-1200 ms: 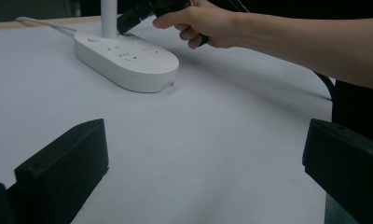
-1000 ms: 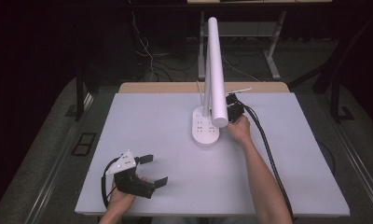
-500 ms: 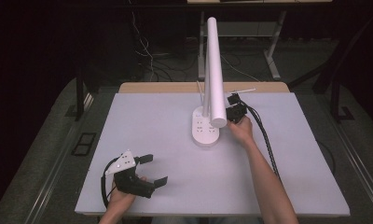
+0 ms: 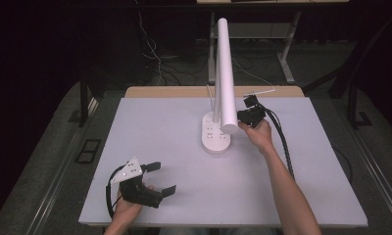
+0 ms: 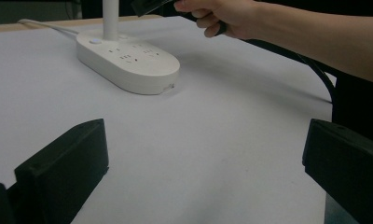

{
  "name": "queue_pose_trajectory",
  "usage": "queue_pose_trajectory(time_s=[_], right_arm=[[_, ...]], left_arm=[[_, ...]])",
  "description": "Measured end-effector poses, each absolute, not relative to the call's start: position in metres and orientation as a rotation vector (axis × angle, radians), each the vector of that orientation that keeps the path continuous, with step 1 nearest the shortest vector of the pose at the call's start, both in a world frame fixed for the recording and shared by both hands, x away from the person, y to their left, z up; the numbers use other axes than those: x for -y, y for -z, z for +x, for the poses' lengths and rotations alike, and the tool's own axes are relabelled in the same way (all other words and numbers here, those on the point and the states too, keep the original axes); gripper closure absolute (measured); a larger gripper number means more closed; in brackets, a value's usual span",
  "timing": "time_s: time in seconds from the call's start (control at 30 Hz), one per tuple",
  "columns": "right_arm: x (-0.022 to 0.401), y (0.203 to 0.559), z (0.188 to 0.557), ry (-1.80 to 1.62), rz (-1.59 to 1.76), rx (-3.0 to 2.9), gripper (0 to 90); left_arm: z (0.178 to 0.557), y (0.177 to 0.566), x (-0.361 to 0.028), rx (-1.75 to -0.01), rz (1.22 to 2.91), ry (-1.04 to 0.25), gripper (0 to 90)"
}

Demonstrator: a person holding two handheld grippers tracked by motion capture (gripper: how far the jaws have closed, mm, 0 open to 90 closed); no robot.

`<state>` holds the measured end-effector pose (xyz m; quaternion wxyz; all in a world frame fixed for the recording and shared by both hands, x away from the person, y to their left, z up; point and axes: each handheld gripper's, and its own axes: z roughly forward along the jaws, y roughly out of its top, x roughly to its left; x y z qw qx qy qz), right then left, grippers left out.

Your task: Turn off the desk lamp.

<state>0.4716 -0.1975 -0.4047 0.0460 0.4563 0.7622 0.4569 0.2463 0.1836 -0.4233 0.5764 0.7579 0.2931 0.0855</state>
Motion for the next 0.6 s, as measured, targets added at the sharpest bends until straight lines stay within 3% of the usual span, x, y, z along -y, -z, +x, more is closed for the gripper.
queue_pose_trajectory(time_s=[0.17,0.3,0.43,0.6], right_arm=[[0.205,0.392,0.46,-1.407,1.357,-2.33,86.9],[0.211,0.383,0.45,-1.406,1.354,-2.307,79.7],[0.217,0.376,0.439,-1.403,1.343,-2.306,65.3],[0.224,0.369,0.421,-1.333,1.318,-2.299,38.3]], left_arm=[[0.246,0.423,-0.184,-0.692,1.771,-0.203,0.0],[0.246,0.424,-0.184,-0.691,1.773,-0.198,0.0],[0.246,0.424,-0.184,-0.69,1.774,-0.197,0.0],[0.246,0.423,-0.184,-0.694,1.77,-0.197,0.0]])
